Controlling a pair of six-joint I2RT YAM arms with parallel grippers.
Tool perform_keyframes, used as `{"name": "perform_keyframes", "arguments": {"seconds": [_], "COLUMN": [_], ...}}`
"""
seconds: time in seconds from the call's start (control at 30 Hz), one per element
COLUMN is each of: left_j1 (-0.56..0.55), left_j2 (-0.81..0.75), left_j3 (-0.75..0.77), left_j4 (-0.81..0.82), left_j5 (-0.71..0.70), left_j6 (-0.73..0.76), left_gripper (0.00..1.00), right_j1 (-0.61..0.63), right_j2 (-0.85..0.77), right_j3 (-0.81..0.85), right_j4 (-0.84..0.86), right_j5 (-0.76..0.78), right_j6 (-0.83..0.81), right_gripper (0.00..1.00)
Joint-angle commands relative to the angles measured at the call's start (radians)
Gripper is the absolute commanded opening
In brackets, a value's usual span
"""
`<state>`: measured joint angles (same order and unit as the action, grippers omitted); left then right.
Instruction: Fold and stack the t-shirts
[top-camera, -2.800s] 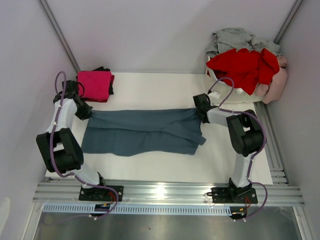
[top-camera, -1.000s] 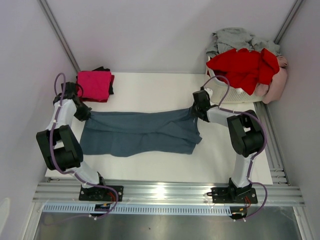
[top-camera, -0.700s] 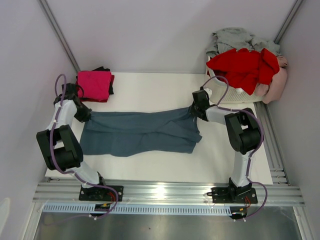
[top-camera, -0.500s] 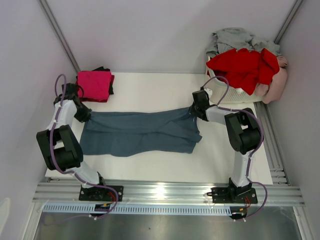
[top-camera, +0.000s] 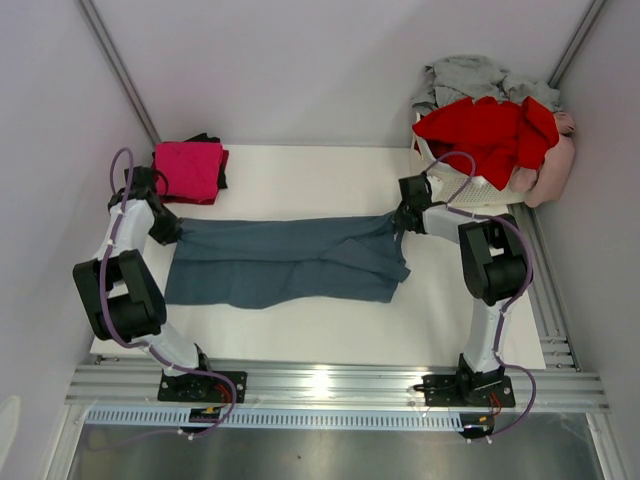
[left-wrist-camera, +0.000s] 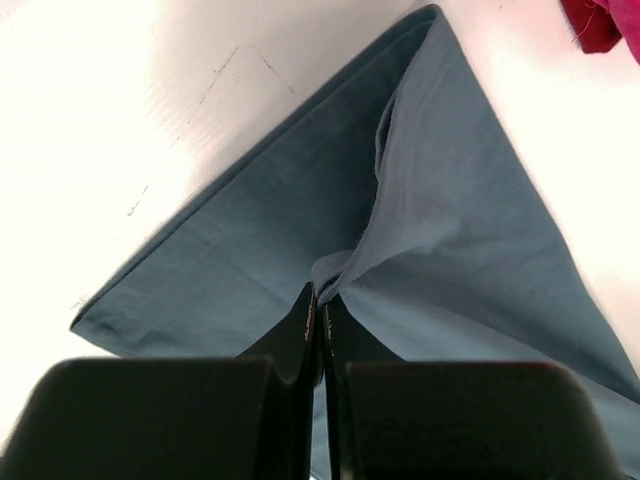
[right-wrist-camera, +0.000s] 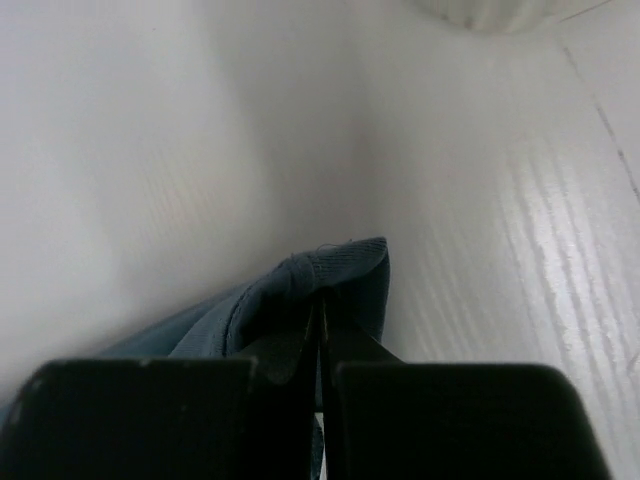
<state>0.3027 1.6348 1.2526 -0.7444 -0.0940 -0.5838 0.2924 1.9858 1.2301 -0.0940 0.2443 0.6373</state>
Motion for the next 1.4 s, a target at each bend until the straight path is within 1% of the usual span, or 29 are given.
{"name": "perform_keyframes", "arguments": {"seconds": [0.0,0.13,0.3,0.43,0.47,0.57,0.63,0.67,0.73,0.77,0.8,0.9,1.0,1.03,1.1,1.13,1.2,1.23,1.27,1.3,1.33,1.37], "left_j1": [0.009,0.010,0.010,0.010,0.010,0.010,0.009,0.009,0.010,0.010,0.010,0.010,0.010,0.009,0.010,0.010,0.007,0.006,0.000,-0.008,-0.022,-0.028], "left_j2": [-0.009,-0.006,0.000,0.007,0.008,0.010,0.010,0.010,0.007,0.005,-0.001,-0.019,-0.044,-0.067,-0.088,-0.089,-0.075,-0.047,-0.035,-0.023,-0.012,0.009], "left_j3": [0.019,0.021,0.008,-0.004,-0.004,-0.007,-0.002,0.004,0.008,0.014,0.016,0.030,0.016,-0.014,-0.039,-0.070,-0.079,-0.082,-0.088,-0.091,-0.099,-0.098], "left_j4": [0.007,0.008,0.022,0.033,0.034,0.030,0.024,0.017,0.005,0.001,-0.003,-0.007,0.029,0.055,0.137,0.161,0.214,0.223,0.232,0.255,0.261,0.266], "left_j5": [-0.039,-0.039,-0.038,-0.015,-0.013,-0.016,-0.018,-0.018,-0.023,-0.026,-0.030,-0.030,0.011,0.069,0.137,0.195,0.267,0.302,0.366,0.391,0.410,0.425], "left_j6": [0.007,0.007,0.010,0.012,0.012,0.009,0.004,-0.001,-0.011,-0.016,-0.022,-0.025,-0.025,-0.024,-0.021,-0.021,-0.019,-0.017,-0.014,-0.007,-0.002,0.004], "left_gripper": [0.01,0.01,0.01,0.04,0.10,0.18,0.21,0.33,0.38,0.49,0.52,0.54,0.54,0.53,0.52,0.52,0.52,0.51,0.50,0.50,0.49,0.49], "right_j1": [-0.050,-0.068,-0.067,-0.056,-0.055,-0.055,-0.052,-0.052,-0.049,-0.045,-0.038,-0.024,-0.010,0.004,0.023,0.046,0.079,0.096,0.129,0.143,0.154,0.172], "right_j2": [0.010,0.031,0.044,0.027,0.025,0.013,0.002,-0.002,-0.015,-0.021,-0.028,-0.074,-0.133,-0.145,-0.177,-0.186,-0.211,-0.219,-0.223,-0.217,-0.206,-0.191], "right_j3": [0.015,0.057,0.066,0.052,0.052,0.054,0.054,0.054,0.054,0.052,0.051,0.032,0.006,0.003,0.003,0.000,-0.007,-0.011,-0.014,-0.015,-0.009,0.002], "right_j4": [-0.150,-0.191,-0.162,-0.130,-0.128,-0.128,-0.125,-0.125,-0.122,-0.118,-0.113,-0.079,-0.023,0.002,0.029,0.043,0.081,0.091,0.124,0.147,0.146,0.139], "right_j5": [0.059,0.055,0.004,-0.010,-0.004,0.001,0.000,-0.002,-0.002,-0.002,-0.002,-0.002,-0.036,-0.055,-0.077,-0.106,-0.152,-0.204,-0.244,-0.302,-0.403,-0.436], "right_j6": [-0.007,-0.025,-0.042,-0.079,-0.083,-0.094,-0.093,-0.094,-0.096,-0.102,-0.105,-0.119,-0.136,-0.140,-0.159,-0.165,-0.191,-0.223,-0.240,-0.257,-0.277,-0.275], "right_gripper": [0.00,0.00,0.00,0.12,0.13,0.15,0.18,0.20,0.23,0.24,0.25,0.26,0.27,0.27,0.27,0.28,0.29,0.28,0.29,0.31,0.31,0.31]}}
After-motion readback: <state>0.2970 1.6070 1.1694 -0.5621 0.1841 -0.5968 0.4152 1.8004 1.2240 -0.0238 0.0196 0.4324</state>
